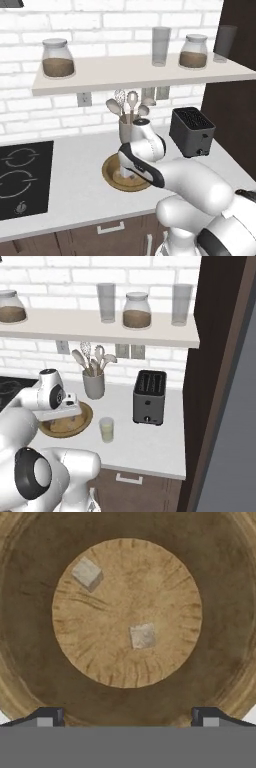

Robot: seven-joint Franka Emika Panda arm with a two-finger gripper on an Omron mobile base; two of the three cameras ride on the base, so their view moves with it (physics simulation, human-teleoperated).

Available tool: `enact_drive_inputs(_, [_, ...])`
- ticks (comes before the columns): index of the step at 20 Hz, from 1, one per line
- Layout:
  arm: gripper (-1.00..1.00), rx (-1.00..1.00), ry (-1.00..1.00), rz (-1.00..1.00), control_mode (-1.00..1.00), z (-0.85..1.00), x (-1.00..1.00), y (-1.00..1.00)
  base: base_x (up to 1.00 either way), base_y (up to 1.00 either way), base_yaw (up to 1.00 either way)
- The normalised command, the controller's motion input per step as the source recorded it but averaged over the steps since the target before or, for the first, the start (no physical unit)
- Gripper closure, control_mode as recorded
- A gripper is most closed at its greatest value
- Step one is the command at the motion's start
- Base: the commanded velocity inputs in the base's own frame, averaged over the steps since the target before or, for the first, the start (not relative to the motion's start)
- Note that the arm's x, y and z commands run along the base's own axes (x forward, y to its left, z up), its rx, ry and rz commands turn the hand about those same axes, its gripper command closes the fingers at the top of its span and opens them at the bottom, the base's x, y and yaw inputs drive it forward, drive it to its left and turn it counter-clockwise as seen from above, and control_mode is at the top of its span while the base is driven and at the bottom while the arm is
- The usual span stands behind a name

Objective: Grab a lemon wedge from the fridge and one ice cube from the ice bowl, and put them in the glass of lemonade.

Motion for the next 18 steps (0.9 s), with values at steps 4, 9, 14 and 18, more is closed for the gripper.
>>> enact_drive_inputs(4, [-1.0,0.0,0.0,0.0,-1.0,-0.34,0.0,0.0,0.0,0.0,0.0])
enact_drive_inputs(9, [-1.0,0.0,-0.01,0.0,-1.0,-0.36,0.07,0.0,0.0,0.0,0.0])
enact_drive_inputs(14, [-1.0,0.0,-0.06,0.0,-1.0,-0.24,0.18,-0.04,0.0,0.0,0.0])
enact_drive_inputs(18, [-1.0,0.0,-0.08,0.0,-1.0,-0.26,0.11,-0.11,0.0,0.0,0.0])
